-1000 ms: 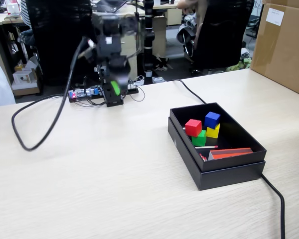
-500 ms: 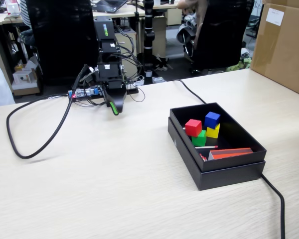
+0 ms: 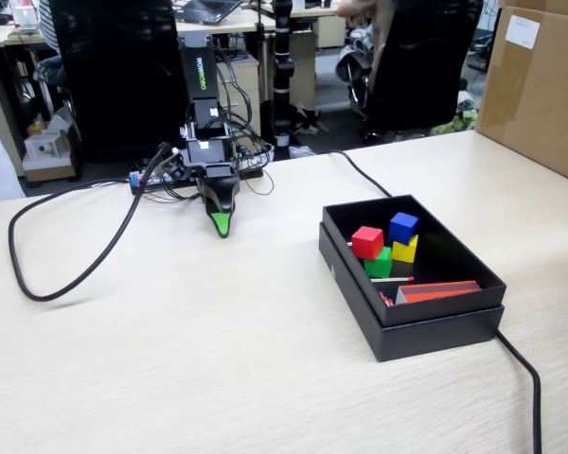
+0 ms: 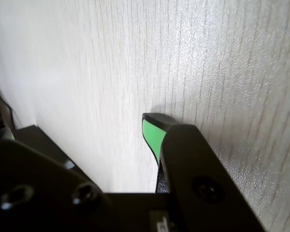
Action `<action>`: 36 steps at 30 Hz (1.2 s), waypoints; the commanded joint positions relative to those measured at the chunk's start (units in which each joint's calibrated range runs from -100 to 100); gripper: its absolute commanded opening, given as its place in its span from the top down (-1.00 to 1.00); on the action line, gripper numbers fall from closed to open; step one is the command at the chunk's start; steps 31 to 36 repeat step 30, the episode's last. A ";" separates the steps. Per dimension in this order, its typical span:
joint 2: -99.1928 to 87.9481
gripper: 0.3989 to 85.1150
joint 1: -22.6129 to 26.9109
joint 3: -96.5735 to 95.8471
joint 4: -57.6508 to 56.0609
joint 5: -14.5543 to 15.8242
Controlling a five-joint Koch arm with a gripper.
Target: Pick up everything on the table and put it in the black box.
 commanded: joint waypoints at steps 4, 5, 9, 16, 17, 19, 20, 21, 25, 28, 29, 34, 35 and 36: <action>0.00 -0.20 -0.05 -3.31 -0.19 -0.73; 0.00 -0.18 -0.05 -3.31 -0.19 -0.73; 0.00 -0.17 -0.05 -2.95 -0.19 -0.73; 0.00 -0.17 -0.05 -2.95 -0.19 -0.73; 0.00 -0.17 -0.10 -2.95 -0.19 -0.78; 0.00 -0.17 -0.05 -2.95 -0.19 -0.78; 0.00 -0.17 -0.05 -2.95 -0.19 -0.78; 0.00 -0.17 -0.05 -2.95 -0.19 -0.73; 0.00 -0.17 -0.10 -2.95 -0.19 -0.78; 0.00 -0.17 -0.05 -2.95 -0.19 -0.78; 0.00 -0.17 -0.10 -2.95 -0.19 -0.78; 0.00 -0.17 -0.05 -2.95 -0.19 -0.78; 0.00 -0.17 -0.05 -2.95 -0.19 -0.78; 0.00 -0.17 -0.05 -2.95 -0.19 -0.78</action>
